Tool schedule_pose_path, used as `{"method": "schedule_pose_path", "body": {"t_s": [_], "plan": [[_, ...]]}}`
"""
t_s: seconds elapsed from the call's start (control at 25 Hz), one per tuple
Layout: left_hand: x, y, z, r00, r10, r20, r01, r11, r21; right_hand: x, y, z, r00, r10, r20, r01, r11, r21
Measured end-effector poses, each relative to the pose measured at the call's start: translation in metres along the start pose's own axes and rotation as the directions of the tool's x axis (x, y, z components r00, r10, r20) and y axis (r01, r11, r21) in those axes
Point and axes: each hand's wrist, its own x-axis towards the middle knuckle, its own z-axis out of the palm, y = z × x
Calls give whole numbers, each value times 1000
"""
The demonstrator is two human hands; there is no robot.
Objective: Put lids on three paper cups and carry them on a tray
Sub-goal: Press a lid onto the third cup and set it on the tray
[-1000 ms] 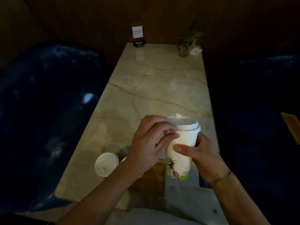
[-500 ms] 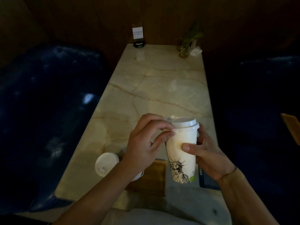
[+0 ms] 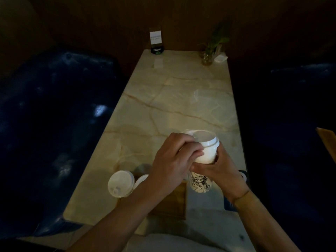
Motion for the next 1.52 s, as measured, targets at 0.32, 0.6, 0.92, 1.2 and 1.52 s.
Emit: {"method": "schedule_pose_path", "body": {"t_s": [0.32, 0.6, 0.92, 1.2, 1.52], "plan": [[2, 0, 2, 999, 16, 29, -16, 1000, 9, -1, 3, 2, 993, -26, -116, 26, 1000, 6], [3, -3, -3, 1000, 7, -4, -7, 1000, -15, -3, 0, -3, 998, 49, -34, -43, 987, 152], [2, -15, -7, 995, 84, -58, -81, 996, 45, -4, -4, -10, 983, 129, 128, -161, 945, 284], [1, -19, -10, 998, 43, -51, -45, 998, -44, -3, -6, -14, 967, 165, 195, -221, 923, 314], [-2, -13, -4, 998, 15, -63, -10, 998, 69, 3, -6, -4, 994, 101, 40, -107, 979, 175]]}}
